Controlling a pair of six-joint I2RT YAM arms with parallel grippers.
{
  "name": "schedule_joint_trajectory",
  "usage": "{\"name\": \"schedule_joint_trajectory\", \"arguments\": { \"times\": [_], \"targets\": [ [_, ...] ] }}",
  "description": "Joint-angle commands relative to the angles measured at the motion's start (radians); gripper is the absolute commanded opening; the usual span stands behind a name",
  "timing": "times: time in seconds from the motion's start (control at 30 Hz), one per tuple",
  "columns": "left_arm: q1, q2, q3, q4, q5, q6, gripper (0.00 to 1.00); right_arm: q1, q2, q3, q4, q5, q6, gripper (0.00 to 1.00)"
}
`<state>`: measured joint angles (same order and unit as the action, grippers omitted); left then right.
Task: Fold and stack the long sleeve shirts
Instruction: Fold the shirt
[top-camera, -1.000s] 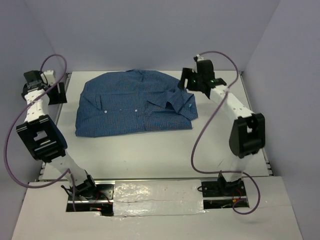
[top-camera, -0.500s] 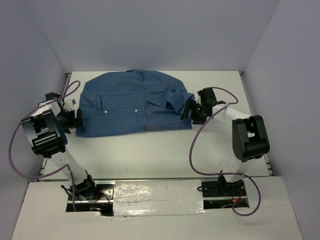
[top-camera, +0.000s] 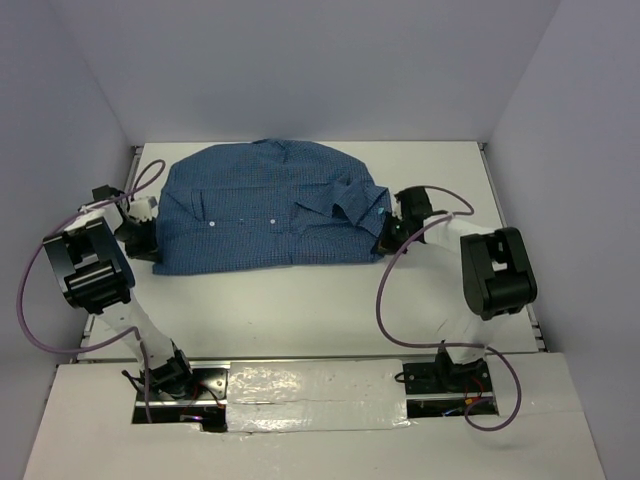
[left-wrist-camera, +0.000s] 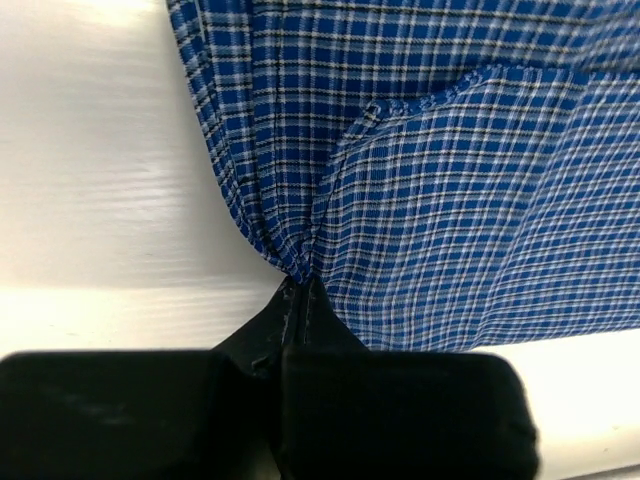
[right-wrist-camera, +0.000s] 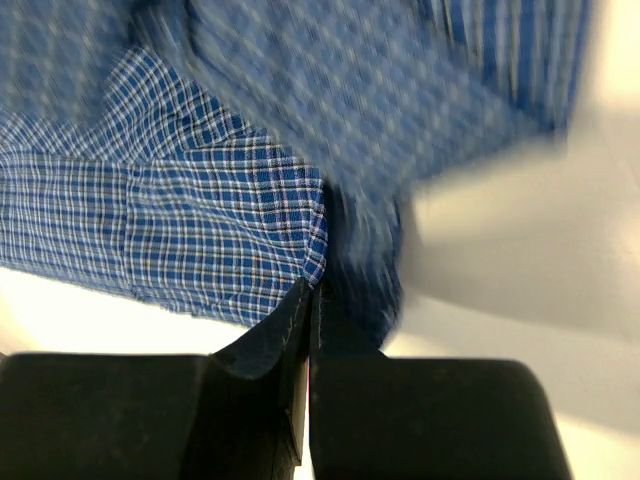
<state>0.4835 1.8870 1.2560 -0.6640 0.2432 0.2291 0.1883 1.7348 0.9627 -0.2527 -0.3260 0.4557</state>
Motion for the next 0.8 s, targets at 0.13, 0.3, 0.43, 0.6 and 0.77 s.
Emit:
{"name": "schedule_joint_trajectory", "arguments": {
  "times": [0.13, 0.3, 0.43, 0.6, 0.77],
  "targets": [
    [-0.013, -0.1, -0.098, -0.211, 0.047, 0.202, 0.11, -0.03, -0.285, -0.198, -0.12, 0.065, 0.003, 0.0],
    [-0.011, -0.092, 0.026, -0.393, 0.054, 0.231, 0.52, -0.03, -0.434, -0.271, -0.187, 0.108, 0.032, 0.12],
    [-0.029, -0.088, 0.251, -0.347, 0.07, 0.091, 0.58, -0.03, -0.484, -0.249, -0.237, 0.125, 0.023, 0.67],
    [-0.243, -0.078, 0.352, -0.156, 0.012, -0.01, 0.58, -0.03, -0.48, -0.187, -0.269, 0.153, 0.005, 0.77],
    [-0.445, 0.009, 0.309, -0.023, -0.296, 0.015, 0.58, -0.026, -0.472, -0.165, -0.257, 0.154, 0.0, 0.77]
  ]
}}
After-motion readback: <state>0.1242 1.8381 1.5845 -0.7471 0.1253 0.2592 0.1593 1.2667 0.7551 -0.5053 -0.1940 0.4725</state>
